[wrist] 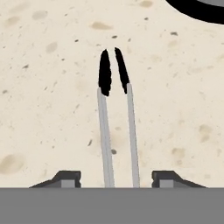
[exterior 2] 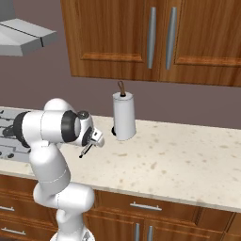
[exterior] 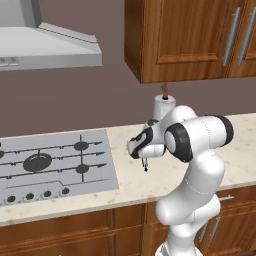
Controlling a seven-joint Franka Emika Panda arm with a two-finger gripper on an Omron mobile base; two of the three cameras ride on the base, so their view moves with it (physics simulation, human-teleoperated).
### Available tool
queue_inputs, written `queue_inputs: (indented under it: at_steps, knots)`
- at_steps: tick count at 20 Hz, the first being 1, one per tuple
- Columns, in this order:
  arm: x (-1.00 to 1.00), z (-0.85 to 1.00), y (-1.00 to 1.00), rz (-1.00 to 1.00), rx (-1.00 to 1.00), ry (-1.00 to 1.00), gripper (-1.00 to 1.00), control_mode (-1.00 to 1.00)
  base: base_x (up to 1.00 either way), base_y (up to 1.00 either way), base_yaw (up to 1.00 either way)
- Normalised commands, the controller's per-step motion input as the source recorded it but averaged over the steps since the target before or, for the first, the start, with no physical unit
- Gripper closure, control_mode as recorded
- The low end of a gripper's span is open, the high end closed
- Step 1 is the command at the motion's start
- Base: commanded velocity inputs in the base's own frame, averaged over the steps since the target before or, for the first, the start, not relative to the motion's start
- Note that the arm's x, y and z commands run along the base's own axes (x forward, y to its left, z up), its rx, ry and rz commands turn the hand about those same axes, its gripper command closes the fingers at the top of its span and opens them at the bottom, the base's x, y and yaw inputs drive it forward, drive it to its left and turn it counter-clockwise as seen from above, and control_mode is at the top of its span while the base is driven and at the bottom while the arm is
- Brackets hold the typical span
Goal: Pick up the tongs from the counter and place them near the plate next to the oven.
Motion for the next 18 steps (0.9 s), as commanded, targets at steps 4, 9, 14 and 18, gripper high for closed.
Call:
queue_inputs:
  at_steps: [4,9,14,18]
  knots:
    - [0.0,0.0,0.0,0.0,0.0,0.0,1.0,-1.0,0.0,0.0,0.0]
    - [0.0,-0.01,0.0,0.0,0.0,0.0,1.0,-1.0,0.0,0.0,0.0]
    - [-0.17,0.2,-0.23,0.0,0.0,0.0,1.0,-1.0,0.0,0.0,0.0]
    - [-0.65,0.4,-0.44,0.0,0.0,-0.01,1.0,-1.0,0.0,0.0,0.0]
